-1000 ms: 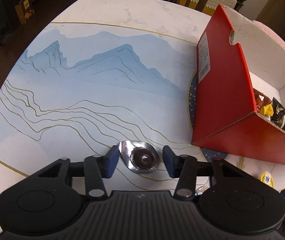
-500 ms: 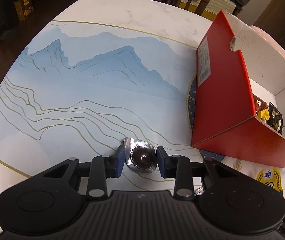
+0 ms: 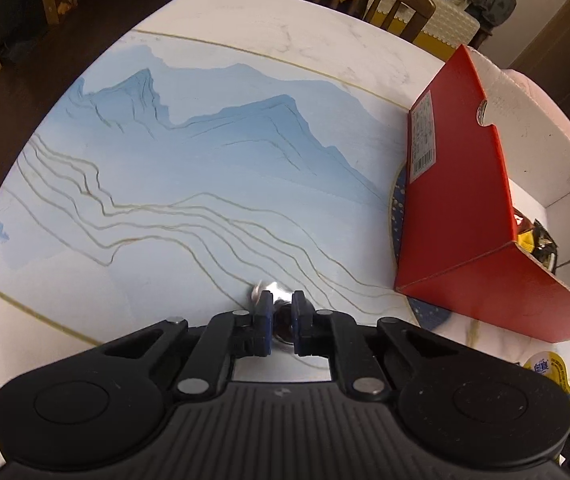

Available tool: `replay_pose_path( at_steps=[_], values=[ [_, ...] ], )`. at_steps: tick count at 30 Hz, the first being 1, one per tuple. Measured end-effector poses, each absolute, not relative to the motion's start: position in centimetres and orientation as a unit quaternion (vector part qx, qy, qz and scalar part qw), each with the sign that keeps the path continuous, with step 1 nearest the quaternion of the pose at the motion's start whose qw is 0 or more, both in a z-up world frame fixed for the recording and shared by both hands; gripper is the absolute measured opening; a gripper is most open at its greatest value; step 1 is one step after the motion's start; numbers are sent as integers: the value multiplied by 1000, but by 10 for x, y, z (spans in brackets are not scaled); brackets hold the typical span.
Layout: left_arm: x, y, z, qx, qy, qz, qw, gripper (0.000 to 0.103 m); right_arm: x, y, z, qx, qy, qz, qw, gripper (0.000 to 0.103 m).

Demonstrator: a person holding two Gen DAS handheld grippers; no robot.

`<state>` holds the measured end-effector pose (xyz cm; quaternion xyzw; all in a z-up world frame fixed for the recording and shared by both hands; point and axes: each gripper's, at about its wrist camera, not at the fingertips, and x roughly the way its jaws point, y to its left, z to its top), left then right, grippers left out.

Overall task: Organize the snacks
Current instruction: 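Close the left tool on the silver foil candy while the right tool grasps the Minion packet, then carry the silver candy with the left tool while the right tool carries the Minion packet into the box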

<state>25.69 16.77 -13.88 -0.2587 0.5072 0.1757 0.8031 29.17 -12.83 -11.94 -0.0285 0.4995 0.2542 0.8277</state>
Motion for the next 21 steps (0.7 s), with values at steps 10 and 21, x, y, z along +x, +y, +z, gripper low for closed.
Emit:
replay_pose_path(
  at_steps=[10, 21],
  values=[
    [244, 169, -136, -261, 503, 173, 805, 7, 276, -138, -89, -5, 469, 256, 845, 8],
    [251, 166, -133, -246, 515, 152, 807, 26, 266, -144, -77, 12, 463, 258, 848, 8]
  ],
)
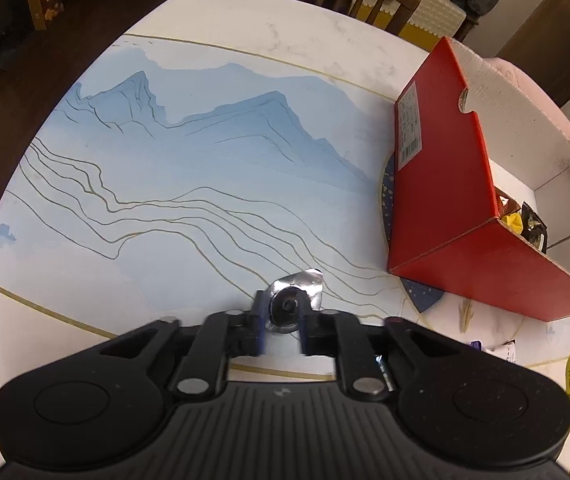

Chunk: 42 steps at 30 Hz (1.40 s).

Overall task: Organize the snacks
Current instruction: 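Carry the silver candy with the left tool while the right tool carries the Minion packet into the box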

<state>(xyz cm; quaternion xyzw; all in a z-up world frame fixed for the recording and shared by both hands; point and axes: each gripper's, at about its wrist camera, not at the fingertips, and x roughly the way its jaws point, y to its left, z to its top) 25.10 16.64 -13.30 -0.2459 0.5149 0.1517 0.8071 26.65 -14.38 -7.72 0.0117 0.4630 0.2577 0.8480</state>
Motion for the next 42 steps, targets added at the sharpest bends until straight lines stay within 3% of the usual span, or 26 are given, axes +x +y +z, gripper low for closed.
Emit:
replay_pose_path(
  at_steps=[1, 3, 8, 15, 21, 25, 42],
  values=[
    [252, 167, -134, -250, 517, 149, 805, 38, 266, -144, -77, 13, 463, 259, 848, 8],
    [253, 166, -134, -246, 514, 156, 807, 51, 263, -143, -77, 14, 463, 260, 847, 8],
    [262, 159, -138, -213, 522, 164, 809, 51, 262, -142, -77, 14, 464, 260, 847, 8],
    [266, 149, -146, -183, 534, 158, 810, 46, 262, -143, -79, 15, 465, 258, 847, 8],
    [266, 142, -148, -172, 532, 152, 815, 28, 265, -145, -82, 16, 469, 254, 846, 8],
    [263, 141, -148, -178, 525, 149, 819, 24, 266, -146, -84, 18, 470, 253, 845, 8],
    [238, 157, -124, -260, 500, 147, 813, 23, 265, -150, -73, 23, 463, 254, 849, 8]
  ],
)
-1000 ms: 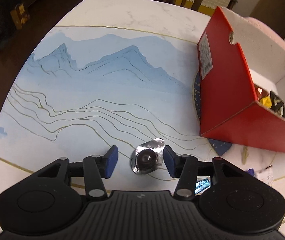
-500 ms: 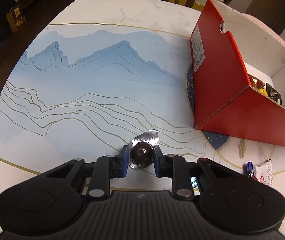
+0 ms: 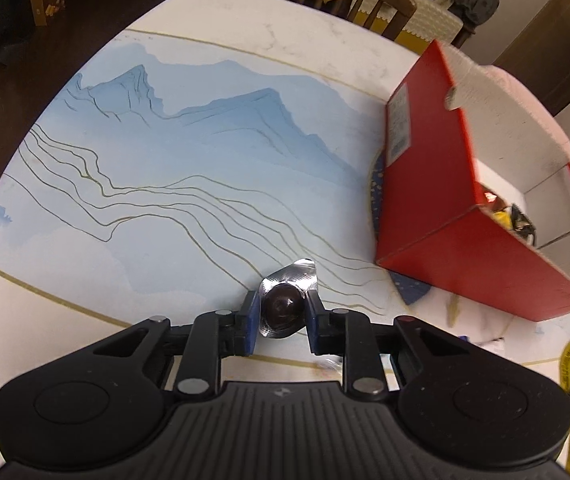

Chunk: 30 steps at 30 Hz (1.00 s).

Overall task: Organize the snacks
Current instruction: 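Carry the silver candy with the left tool while the right tool carries the Minion packet into the box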

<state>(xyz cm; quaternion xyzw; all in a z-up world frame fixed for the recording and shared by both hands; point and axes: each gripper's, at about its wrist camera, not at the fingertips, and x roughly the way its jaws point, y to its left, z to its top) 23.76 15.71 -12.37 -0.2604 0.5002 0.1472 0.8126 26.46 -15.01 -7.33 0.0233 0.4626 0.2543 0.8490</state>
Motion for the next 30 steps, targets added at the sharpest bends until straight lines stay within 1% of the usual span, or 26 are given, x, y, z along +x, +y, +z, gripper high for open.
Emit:
replay_pose_path(
  at_steps=[8, 17, 23, 27, 30],
  values=[
    [241, 137, -74, -259, 478, 107, 832, 23, 279, -156, -51, 33, 447, 255, 857, 8],
    [280, 102, -29, -231, 461, 56, 855, 23, 318, -156, -35, 20, 428, 243, 870, 8],
    [320, 87, -18, -208, 462, 46, 861, 23, 364, -155, -33, 15, 427, 227, 875, 8],
    [348, 82, -26, -193, 476, 51, 856, 23, 397, -151, -44, 11, 444, 220, 869, 8],
    [363, 80, -33, -173, 478, 65, 859, 23, 416, -149, -56, 30, 466, 222, 856, 8]
  ],
)
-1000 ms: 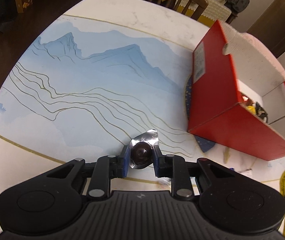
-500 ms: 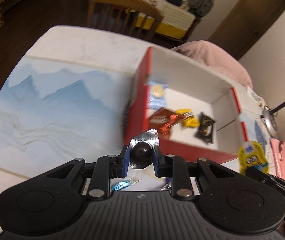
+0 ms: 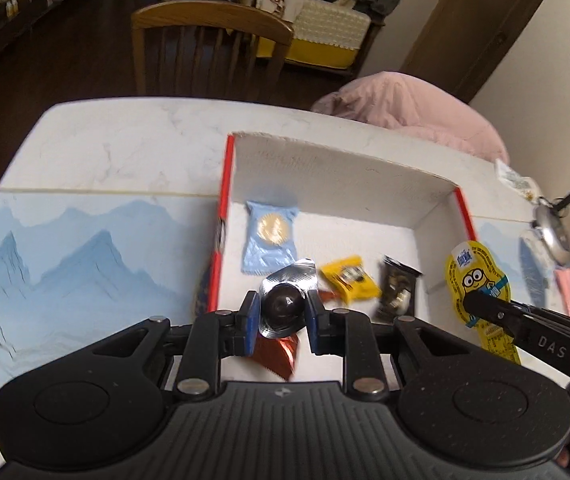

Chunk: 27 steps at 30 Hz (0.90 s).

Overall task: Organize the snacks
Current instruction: 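Carry the silver candy with the left tool while the right tool carries the Minion packet into the box, then open the left tool inside the box while the right tool releases the Minion packet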

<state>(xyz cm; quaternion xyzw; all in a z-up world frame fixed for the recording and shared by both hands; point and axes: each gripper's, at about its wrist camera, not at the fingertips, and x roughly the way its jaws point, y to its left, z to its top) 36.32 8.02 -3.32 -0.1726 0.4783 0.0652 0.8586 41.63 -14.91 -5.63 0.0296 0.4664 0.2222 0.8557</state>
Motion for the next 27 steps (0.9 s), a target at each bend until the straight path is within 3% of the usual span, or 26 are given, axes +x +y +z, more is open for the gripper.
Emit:
replay_pose_path(
  at_steps=[21, 27],
  values=[
    [403, 62, -88, -109, 539, 70, 832, 24, 458, -124, -127, -6, 539, 207, 817, 8],
    [401, 57, -87, -94, 543, 73, 831, 25, 453, -122, -130, -20, 543, 203, 815, 17]
  ],
)
